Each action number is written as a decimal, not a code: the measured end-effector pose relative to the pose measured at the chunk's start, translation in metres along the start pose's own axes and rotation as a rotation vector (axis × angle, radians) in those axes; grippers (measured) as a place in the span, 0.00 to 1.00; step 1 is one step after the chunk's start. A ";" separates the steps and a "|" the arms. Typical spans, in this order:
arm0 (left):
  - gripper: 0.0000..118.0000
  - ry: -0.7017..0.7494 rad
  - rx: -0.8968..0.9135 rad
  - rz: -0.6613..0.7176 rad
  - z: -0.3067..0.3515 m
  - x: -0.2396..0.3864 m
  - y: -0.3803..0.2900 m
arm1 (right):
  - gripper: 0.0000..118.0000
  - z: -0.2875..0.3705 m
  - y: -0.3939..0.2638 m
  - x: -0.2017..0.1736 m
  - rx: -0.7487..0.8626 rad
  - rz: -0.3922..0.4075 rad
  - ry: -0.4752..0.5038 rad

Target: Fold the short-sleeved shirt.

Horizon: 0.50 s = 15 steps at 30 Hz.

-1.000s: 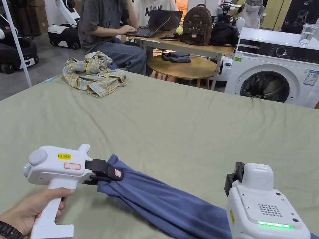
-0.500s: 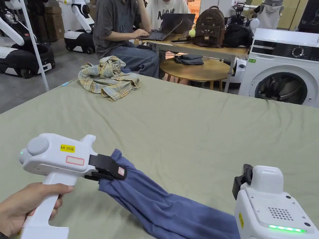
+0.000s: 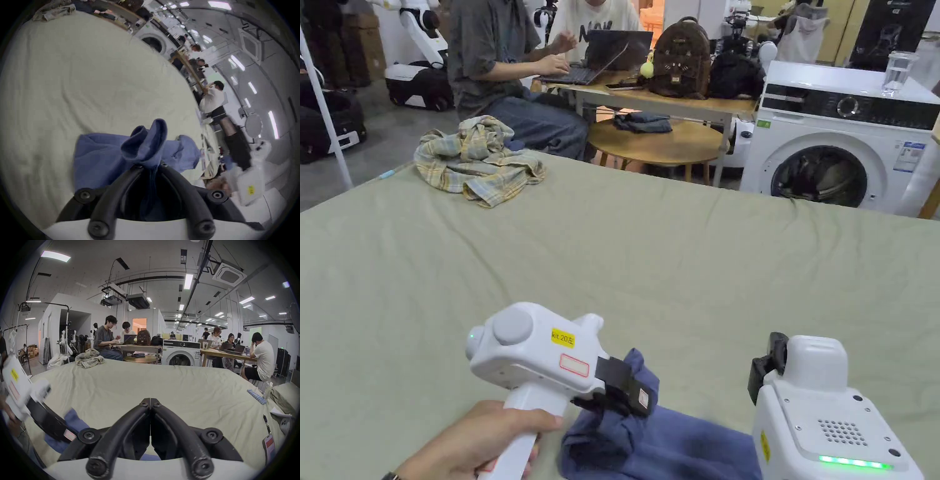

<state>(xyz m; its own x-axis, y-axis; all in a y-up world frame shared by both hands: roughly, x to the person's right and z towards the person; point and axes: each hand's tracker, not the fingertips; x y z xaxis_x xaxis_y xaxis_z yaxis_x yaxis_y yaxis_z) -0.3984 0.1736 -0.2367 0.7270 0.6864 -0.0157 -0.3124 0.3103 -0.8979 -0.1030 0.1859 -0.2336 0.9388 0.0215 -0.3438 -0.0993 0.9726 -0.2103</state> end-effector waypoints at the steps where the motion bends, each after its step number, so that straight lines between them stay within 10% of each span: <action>1: 0.03 0.025 -0.019 0.003 -0.014 0.000 0.000 | 0.00 0.000 0.000 0.002 -0.002 -0.001 -0.005; 6: 0.06 0.104 -0.088 0.068 -0.066 -0.004 -0.004 | 0.00 0.001 -0.003 0.010 -0.012 0.001 -0.023; 11: 0.38 0.074 -0.062 0.062 -0.062 0.010 -0.008 | 0.00 0.002 -0.003 0.014 -0.017 -0.003 -0.028; 15: 0.41 0.075 -0.056 0.006 -0.041 0.025 -0.007 | 0.00 0.003 -0.002 0.015 -0.017 -0.002 -0.025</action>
<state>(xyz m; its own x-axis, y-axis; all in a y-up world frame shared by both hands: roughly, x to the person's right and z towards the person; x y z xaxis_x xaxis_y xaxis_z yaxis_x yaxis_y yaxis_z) -0.3527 0.1617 -0.2492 0.7696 0.6364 -0.0518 -0.2833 0.2677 -0.9209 -0.0873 0.1849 -0.2352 0.9470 0.0257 -0.3201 -0.1027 0.9687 -0.2261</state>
